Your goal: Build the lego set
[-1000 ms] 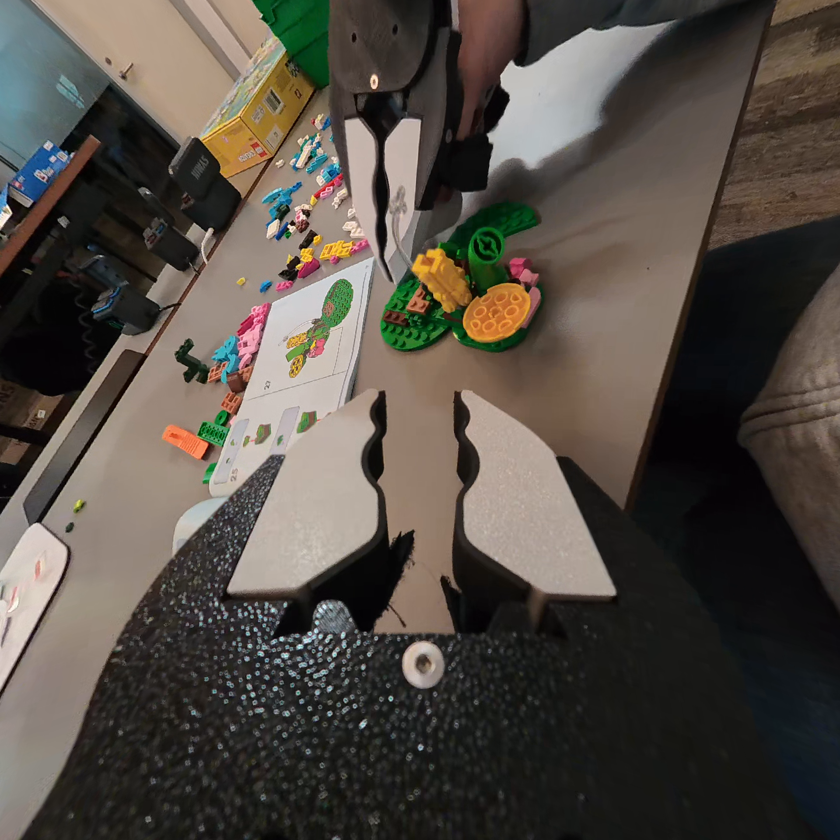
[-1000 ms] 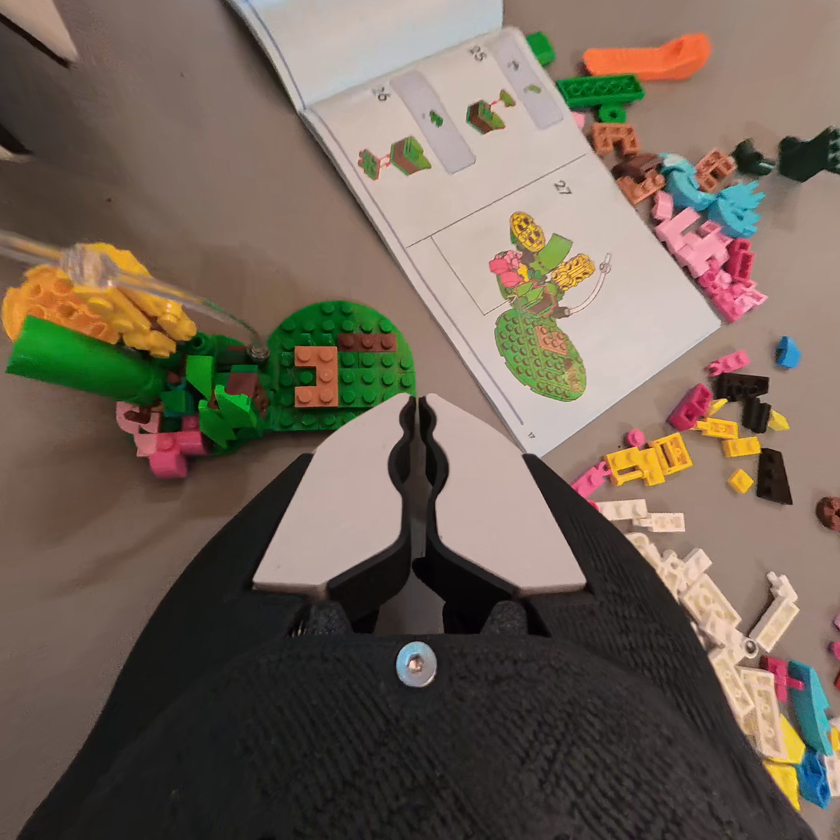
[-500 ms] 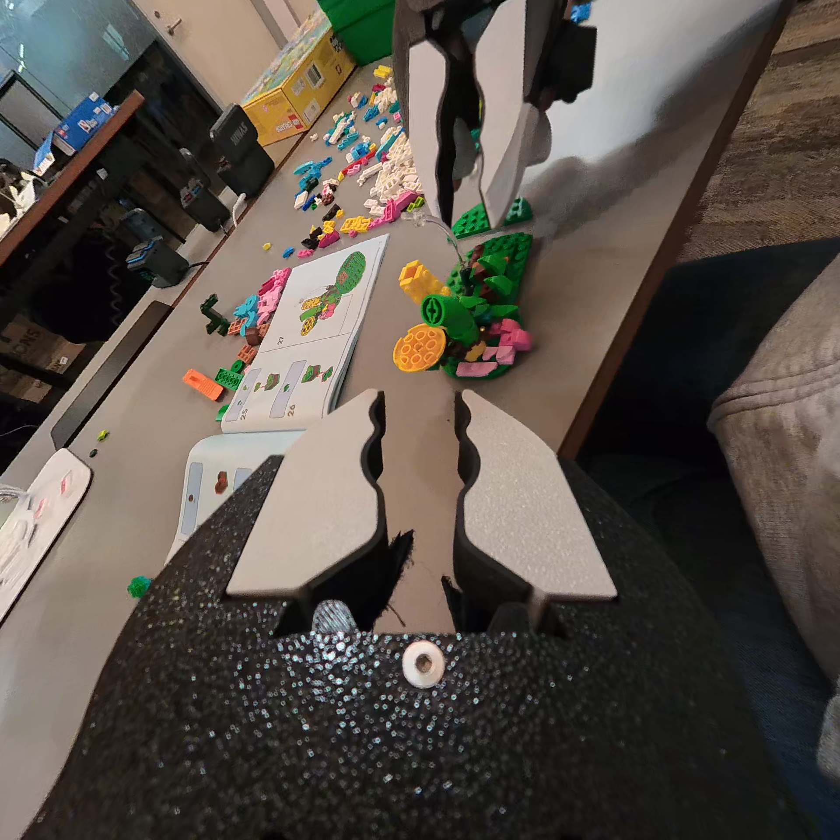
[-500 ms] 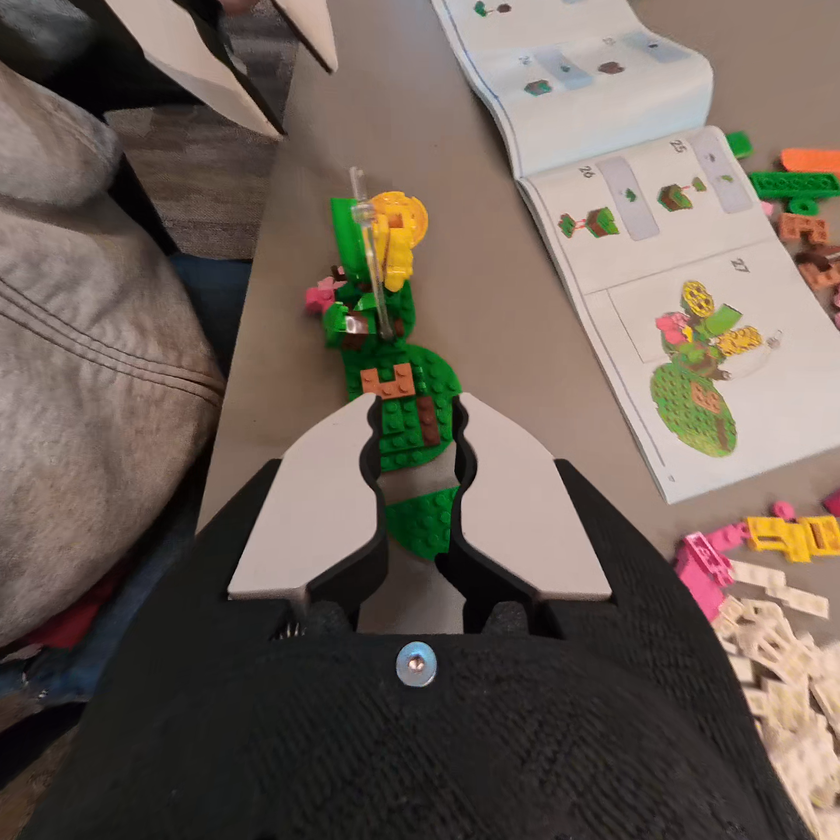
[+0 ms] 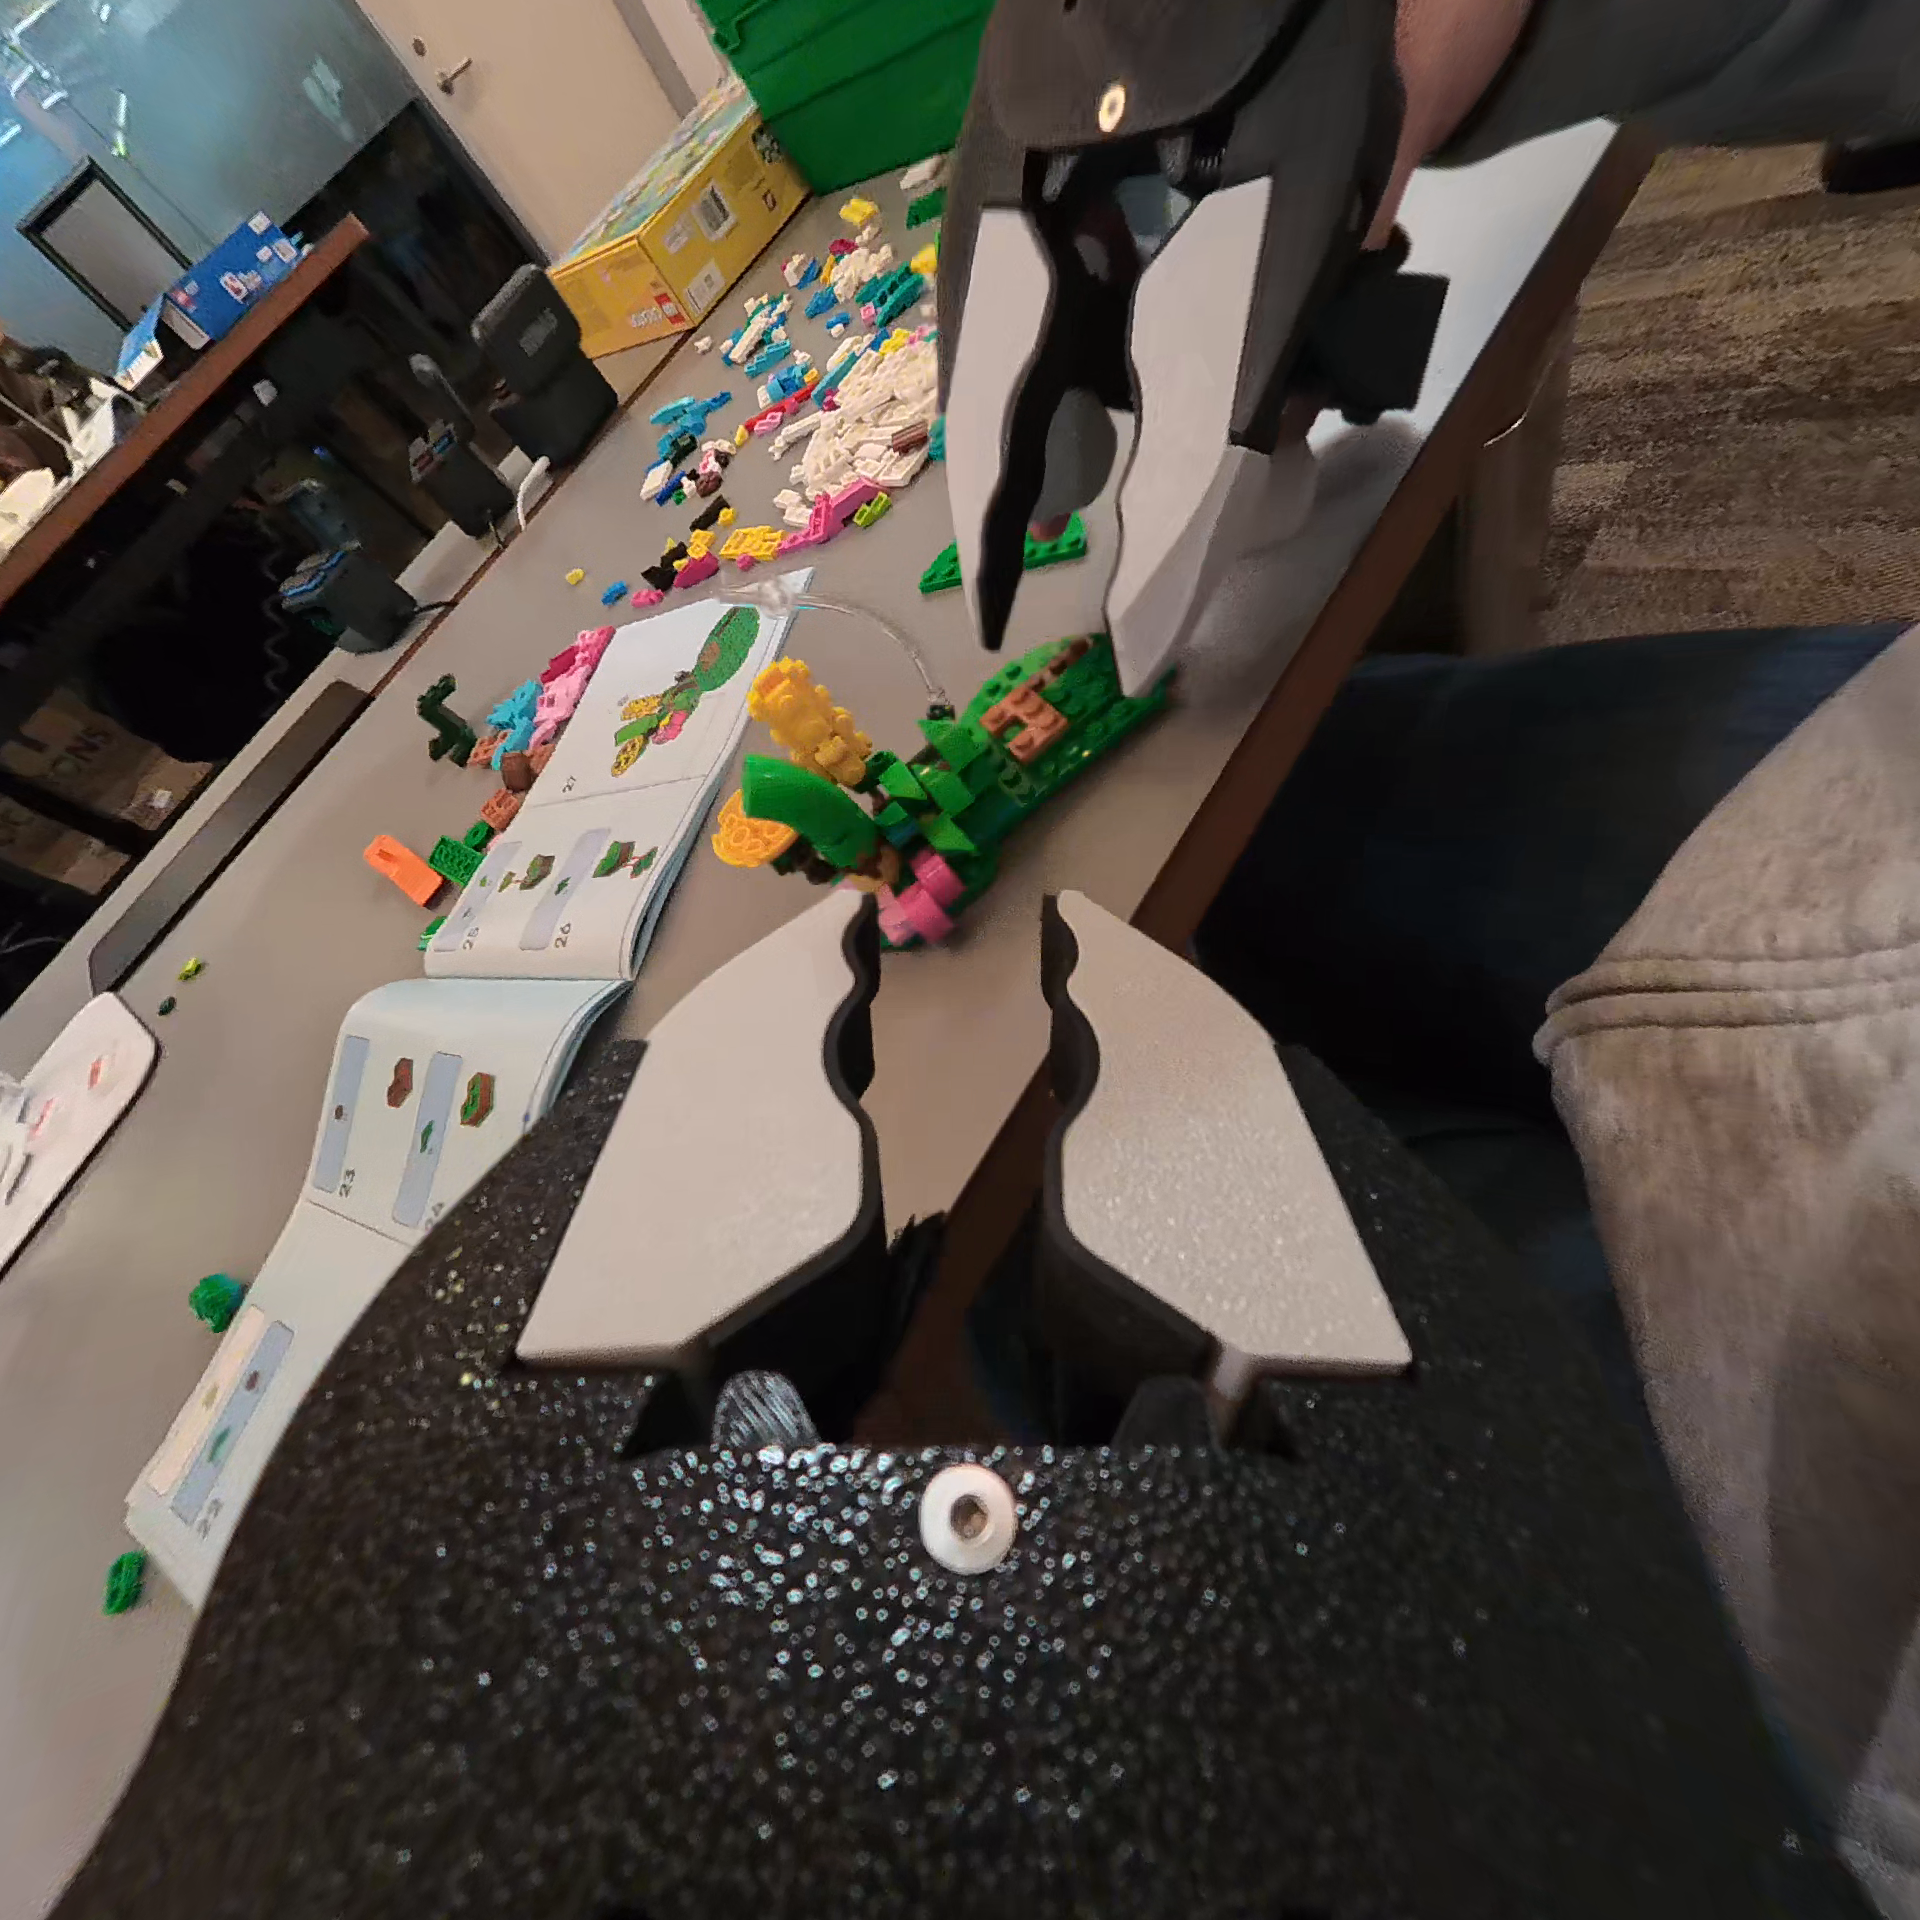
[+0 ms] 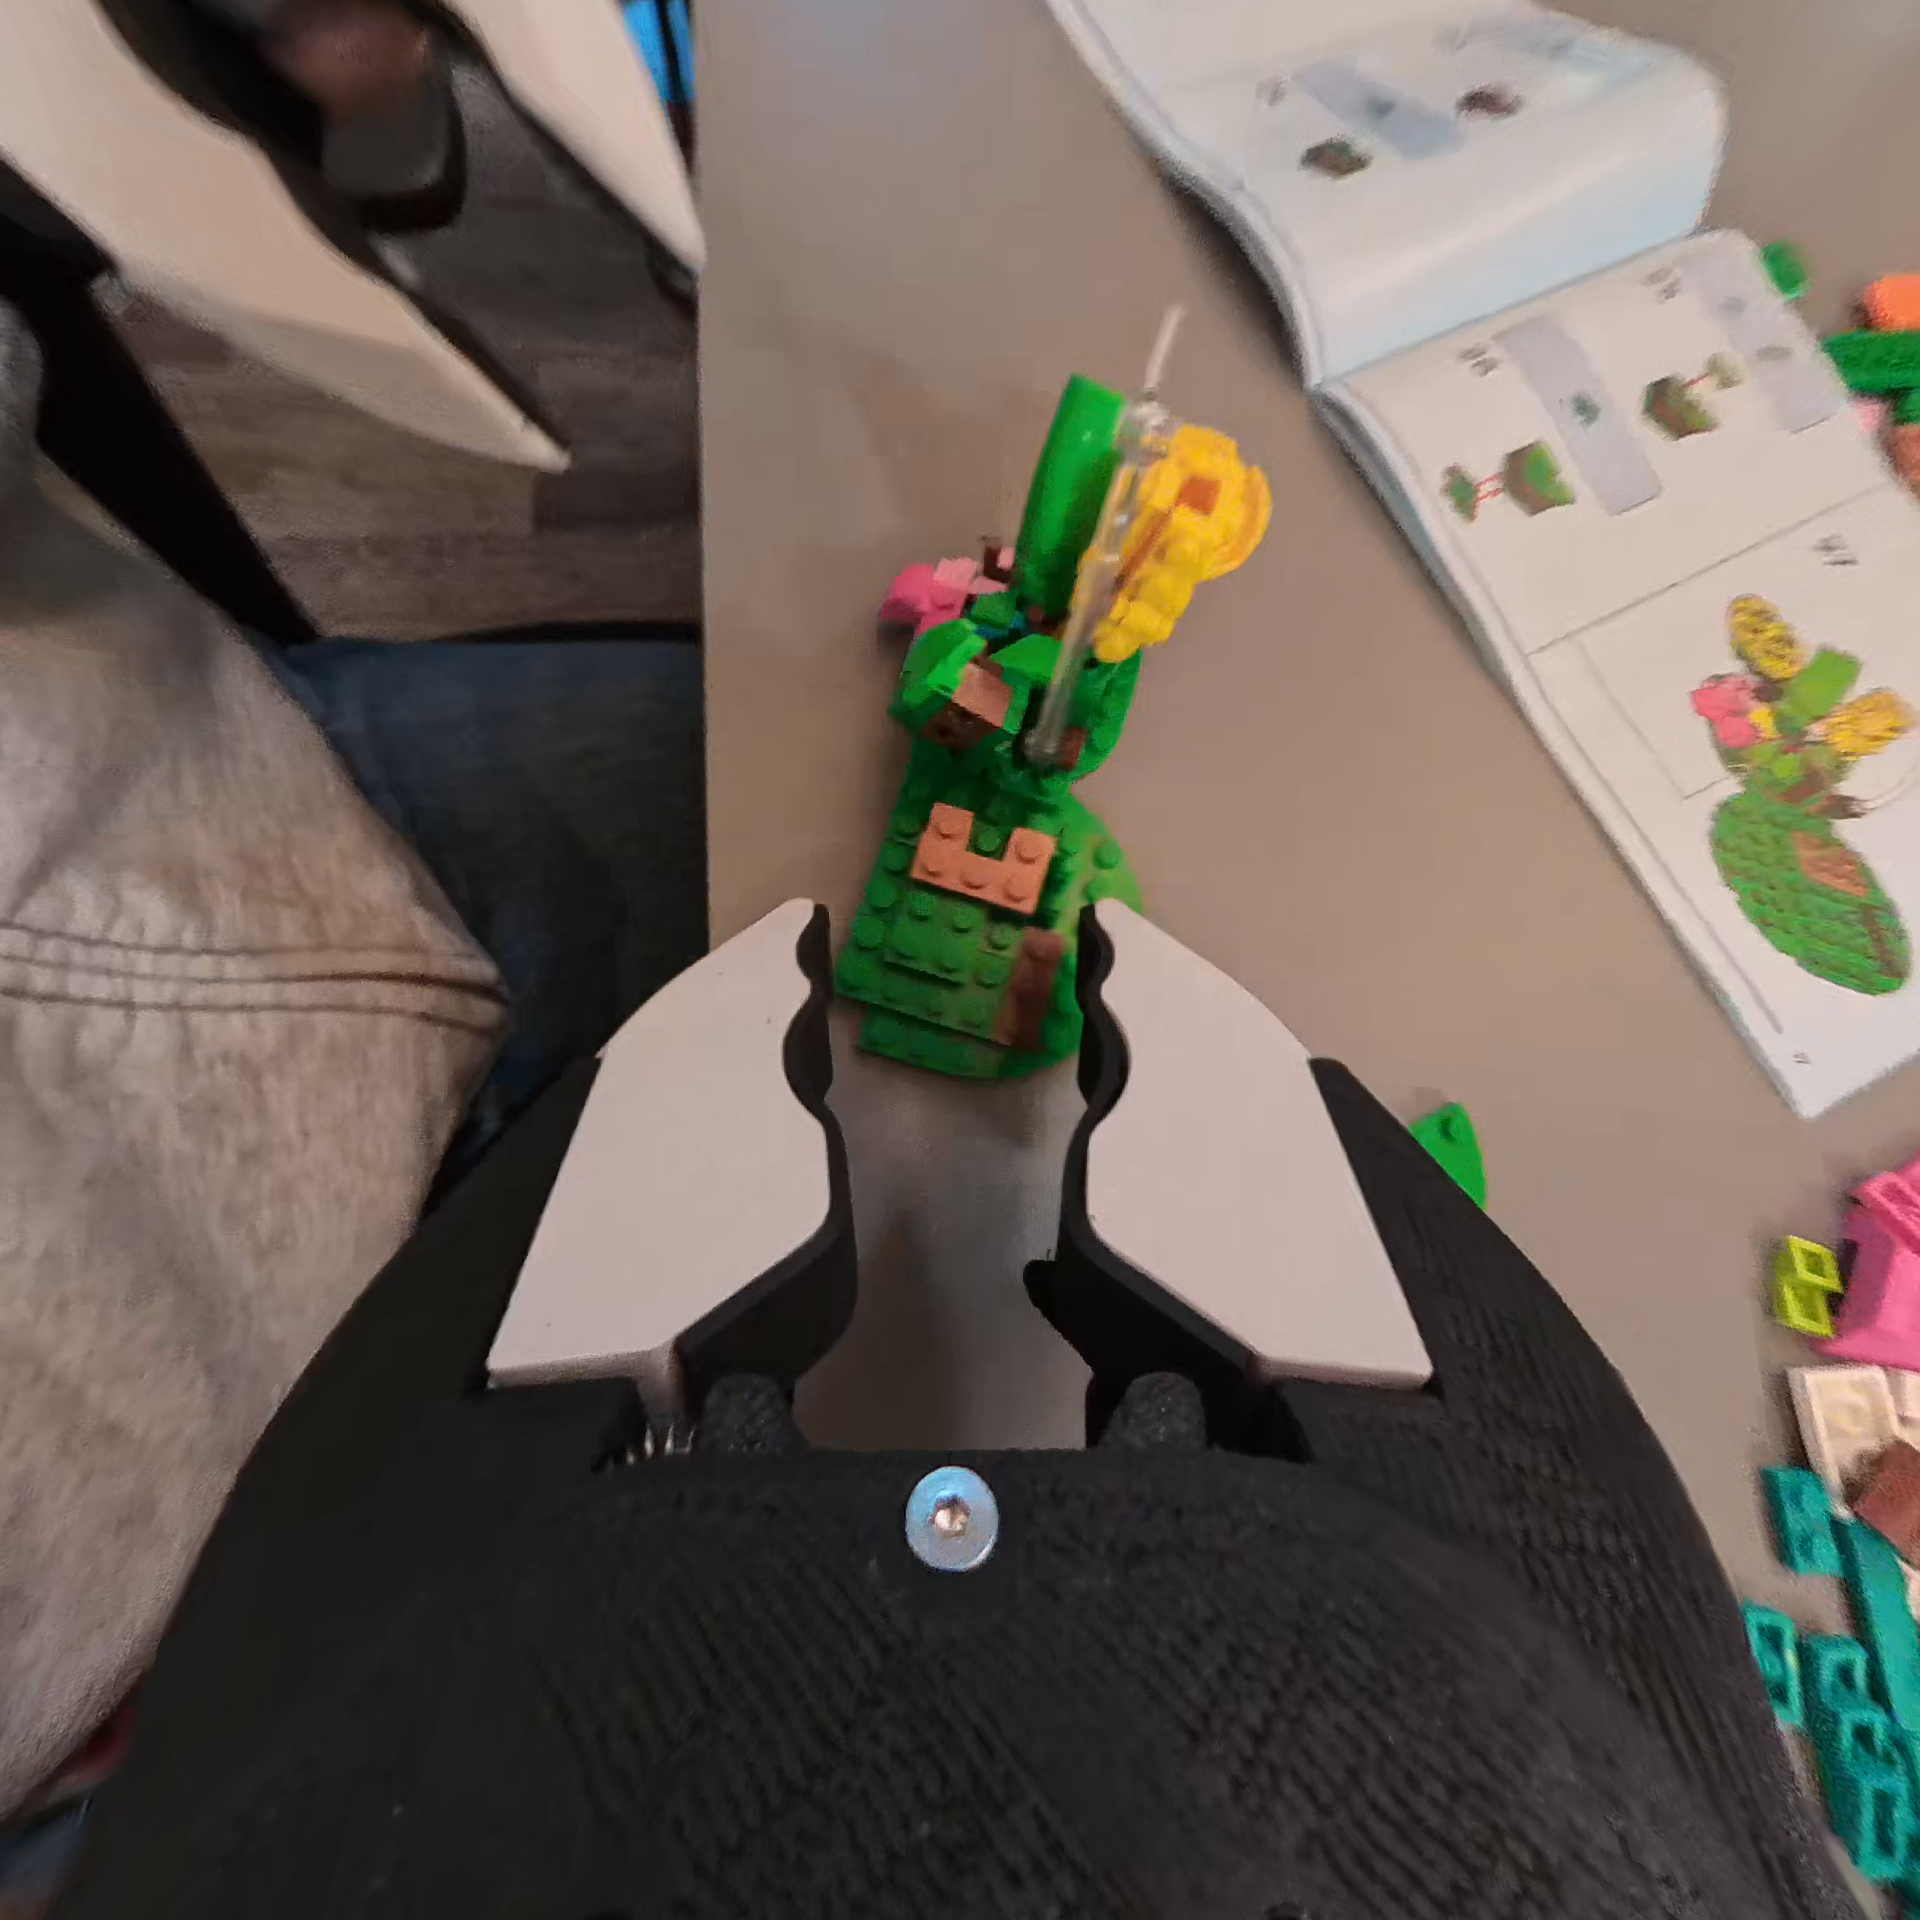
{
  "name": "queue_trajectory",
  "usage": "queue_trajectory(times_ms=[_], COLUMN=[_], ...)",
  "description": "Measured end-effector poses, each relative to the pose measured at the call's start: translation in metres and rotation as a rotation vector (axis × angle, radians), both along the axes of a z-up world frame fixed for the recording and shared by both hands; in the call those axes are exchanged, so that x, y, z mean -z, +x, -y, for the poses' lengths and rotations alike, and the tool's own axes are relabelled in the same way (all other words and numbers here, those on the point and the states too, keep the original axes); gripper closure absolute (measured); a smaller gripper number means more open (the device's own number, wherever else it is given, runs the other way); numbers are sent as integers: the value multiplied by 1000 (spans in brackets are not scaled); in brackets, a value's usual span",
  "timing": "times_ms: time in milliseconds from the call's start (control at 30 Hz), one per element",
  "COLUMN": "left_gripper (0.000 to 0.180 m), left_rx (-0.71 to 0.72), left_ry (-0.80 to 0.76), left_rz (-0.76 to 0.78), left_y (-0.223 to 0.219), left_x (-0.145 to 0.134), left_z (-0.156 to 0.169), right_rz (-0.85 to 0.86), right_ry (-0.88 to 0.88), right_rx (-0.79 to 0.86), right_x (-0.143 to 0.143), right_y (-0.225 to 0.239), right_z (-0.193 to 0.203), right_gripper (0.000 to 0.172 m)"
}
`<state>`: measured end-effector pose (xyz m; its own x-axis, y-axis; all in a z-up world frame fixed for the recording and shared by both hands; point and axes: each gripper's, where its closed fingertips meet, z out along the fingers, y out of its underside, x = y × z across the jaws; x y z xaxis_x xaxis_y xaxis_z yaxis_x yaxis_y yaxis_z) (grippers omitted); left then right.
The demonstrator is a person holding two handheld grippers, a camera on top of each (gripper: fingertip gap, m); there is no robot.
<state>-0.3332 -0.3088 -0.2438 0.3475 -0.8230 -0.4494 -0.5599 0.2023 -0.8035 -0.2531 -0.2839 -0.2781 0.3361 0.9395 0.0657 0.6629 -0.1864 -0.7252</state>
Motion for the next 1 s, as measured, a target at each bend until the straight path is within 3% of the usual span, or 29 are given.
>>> queue_trajectory(times_ms=[233, 700, 1000], left_gripper=[151, 159, 159], left_rx=[-135, -211, -226], left_ry=[-12, 28, 15], left_rz=[22, -69, -90], left_y=[18, 28, 26], left_x=[2, 8, 7], left_z=[-14, -33, -37], right_rz=[-6, -111, -165], right_ry=[-142, -203, -152], right_rx=[153, 41, 47], right_x=[10, 8, 0], right_y=[16, -1, 3], right_z=[1, 26, 19], right_gripper=[126, 140, 140])
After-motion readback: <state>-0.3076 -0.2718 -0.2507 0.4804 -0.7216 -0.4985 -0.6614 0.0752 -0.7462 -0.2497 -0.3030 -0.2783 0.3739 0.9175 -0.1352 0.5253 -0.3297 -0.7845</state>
